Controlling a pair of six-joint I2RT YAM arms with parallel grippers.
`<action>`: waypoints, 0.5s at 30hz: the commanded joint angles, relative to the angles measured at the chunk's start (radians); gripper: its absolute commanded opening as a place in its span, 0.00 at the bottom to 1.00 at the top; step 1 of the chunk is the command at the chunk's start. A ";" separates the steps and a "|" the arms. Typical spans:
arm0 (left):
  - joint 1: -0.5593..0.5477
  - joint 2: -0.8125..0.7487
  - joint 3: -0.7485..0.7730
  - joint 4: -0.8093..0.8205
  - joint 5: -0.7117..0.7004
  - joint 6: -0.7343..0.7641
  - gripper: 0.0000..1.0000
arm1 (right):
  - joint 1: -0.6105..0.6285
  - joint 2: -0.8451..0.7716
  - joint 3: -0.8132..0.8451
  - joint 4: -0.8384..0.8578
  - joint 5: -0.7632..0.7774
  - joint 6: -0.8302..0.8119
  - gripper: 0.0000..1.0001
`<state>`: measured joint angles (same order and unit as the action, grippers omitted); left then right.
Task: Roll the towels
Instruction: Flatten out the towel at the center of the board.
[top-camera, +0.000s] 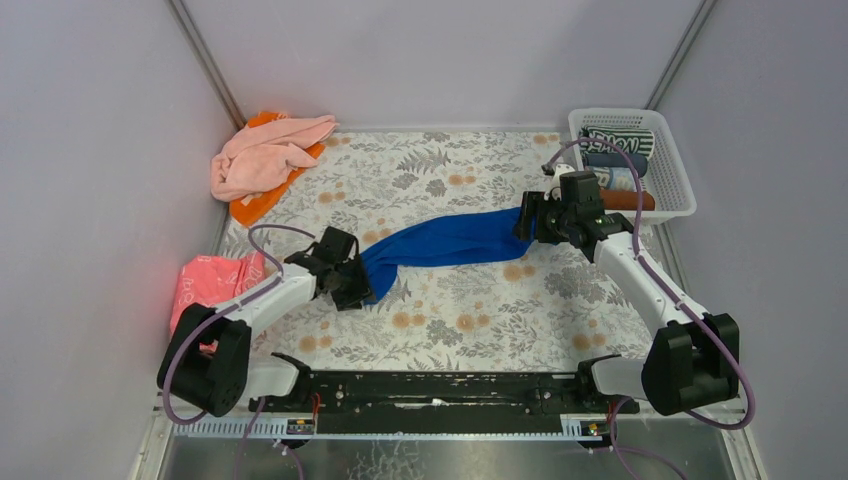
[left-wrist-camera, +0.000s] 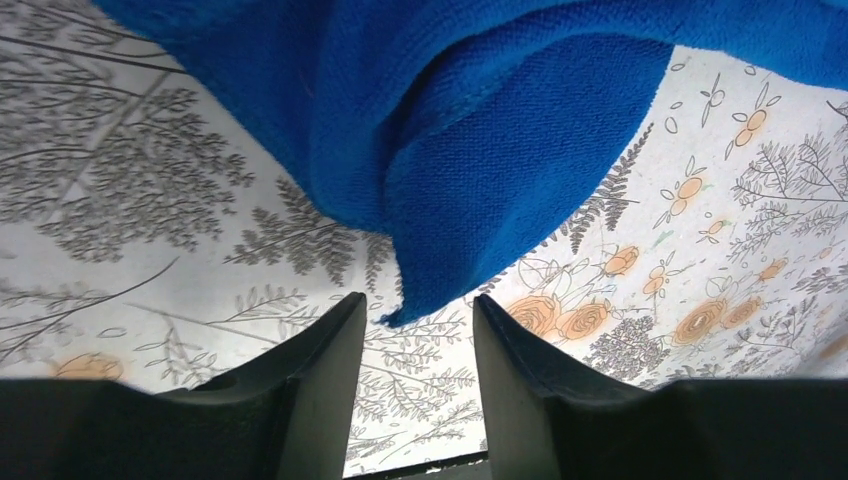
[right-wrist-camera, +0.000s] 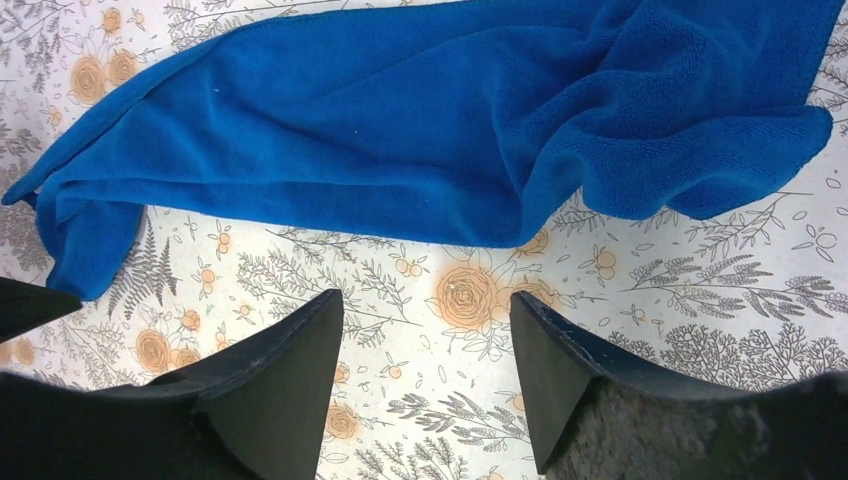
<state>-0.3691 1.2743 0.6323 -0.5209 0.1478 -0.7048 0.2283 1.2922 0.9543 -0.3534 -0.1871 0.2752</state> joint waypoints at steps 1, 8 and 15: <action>-0.038 0.046 -0.015 0.129 0.035 -0.024 0.39 | 0.004 -0.017 -0.001 0.052 -0.032 -0.008 0.69; -0.040 0.012 0.085 0.022 -0.115 0.029 0.00 | 0.004 -0.012 -0.010 0.061 -0.038 -0.007 0.70; -0.039 -0.156 0.346 -0.299 -0.395 0.120 0.00 | 0.003 0.015 0.020 0.051 -0.020 -0.008 0.70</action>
<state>-0.4053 1.2209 0.8146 -0.6186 -0.0223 -0.6594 0.2283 1.2942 0.9443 -0.3267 -0.2039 0.2752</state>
